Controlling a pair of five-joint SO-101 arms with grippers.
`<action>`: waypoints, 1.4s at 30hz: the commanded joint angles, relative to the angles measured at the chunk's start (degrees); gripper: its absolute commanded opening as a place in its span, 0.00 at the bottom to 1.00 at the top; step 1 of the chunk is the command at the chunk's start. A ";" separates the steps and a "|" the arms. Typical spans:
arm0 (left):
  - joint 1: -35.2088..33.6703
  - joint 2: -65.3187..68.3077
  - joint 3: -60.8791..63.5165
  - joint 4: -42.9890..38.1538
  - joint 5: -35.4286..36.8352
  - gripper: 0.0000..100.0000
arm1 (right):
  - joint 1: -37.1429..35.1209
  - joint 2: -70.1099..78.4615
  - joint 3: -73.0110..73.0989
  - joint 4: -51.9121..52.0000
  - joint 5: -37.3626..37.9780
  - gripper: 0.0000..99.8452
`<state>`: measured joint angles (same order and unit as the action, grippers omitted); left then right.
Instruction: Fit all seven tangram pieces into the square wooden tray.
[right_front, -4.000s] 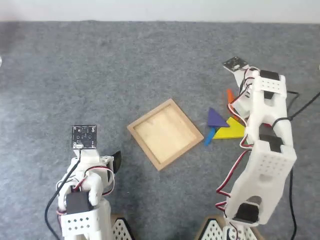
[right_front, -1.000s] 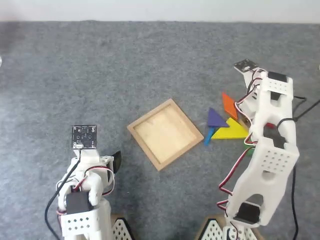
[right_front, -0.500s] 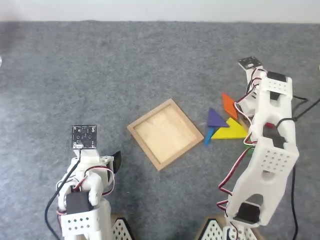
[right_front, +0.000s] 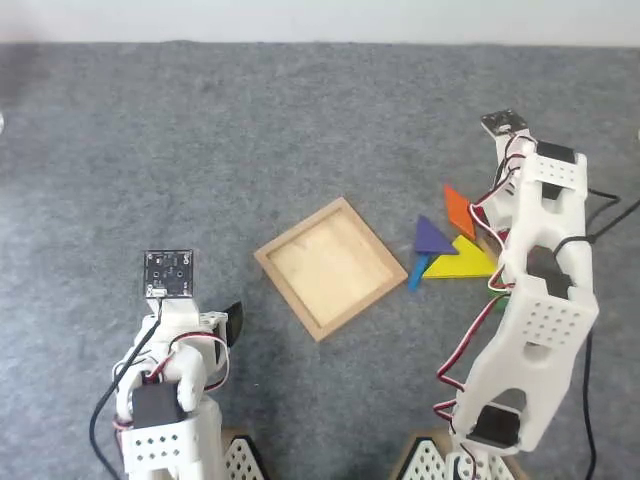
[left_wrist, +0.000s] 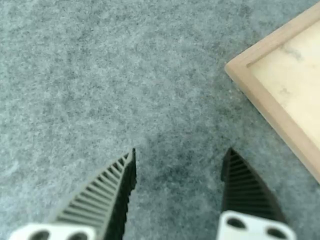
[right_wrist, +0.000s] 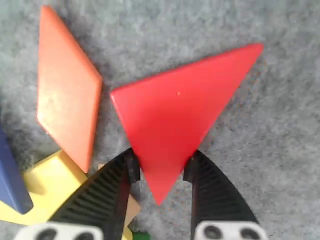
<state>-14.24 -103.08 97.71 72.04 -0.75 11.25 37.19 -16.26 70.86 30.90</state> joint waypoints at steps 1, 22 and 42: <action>-0.09 -1.23 -1.27 0.26 0.44 0.27 | -1.01 -4.00 -1.76 -0.48 -0.44 0.09; -0.09 -1.23 -1.27 0.26 0.44 0.27 | -9.27 1.89 -19.34 -0.57 -17.14 0.32; -0.09 -1.23 -1.27 0.26 0.44 0.27 | -4.09 30.37 -56.09 16.13 -21.80 0.32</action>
<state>-14.24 -103.08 97.71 72.04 -0.75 6.42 67.69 -68.13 85.19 9.19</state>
